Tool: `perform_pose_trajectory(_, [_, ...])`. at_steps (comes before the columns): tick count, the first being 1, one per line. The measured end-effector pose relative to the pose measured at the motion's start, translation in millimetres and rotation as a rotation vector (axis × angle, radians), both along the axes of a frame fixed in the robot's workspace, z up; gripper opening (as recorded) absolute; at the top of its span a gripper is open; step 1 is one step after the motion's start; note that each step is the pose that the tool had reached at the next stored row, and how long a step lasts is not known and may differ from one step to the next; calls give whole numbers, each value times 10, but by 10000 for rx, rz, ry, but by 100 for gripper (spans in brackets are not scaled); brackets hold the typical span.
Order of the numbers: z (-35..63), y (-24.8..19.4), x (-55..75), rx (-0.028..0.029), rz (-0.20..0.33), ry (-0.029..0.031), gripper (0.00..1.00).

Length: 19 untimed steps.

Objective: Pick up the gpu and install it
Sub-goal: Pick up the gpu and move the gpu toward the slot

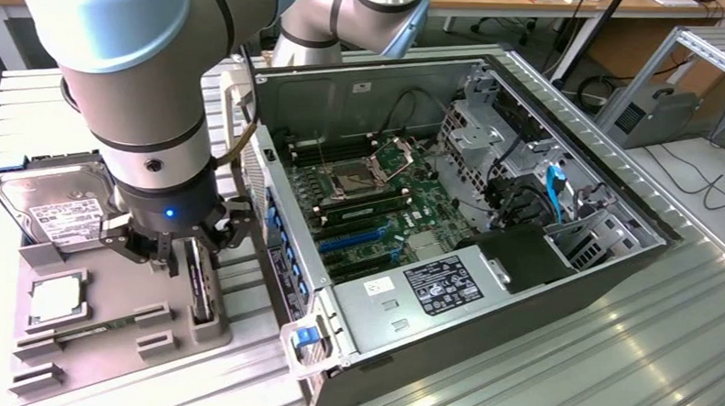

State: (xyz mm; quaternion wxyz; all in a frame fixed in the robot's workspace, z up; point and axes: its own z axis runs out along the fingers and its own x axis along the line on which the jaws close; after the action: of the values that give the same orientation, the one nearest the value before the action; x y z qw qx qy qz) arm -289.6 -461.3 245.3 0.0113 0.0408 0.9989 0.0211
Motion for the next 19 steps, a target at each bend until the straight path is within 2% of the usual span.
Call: perform_pose_trajectory(19, [0,-11,8,0,1,0,47])
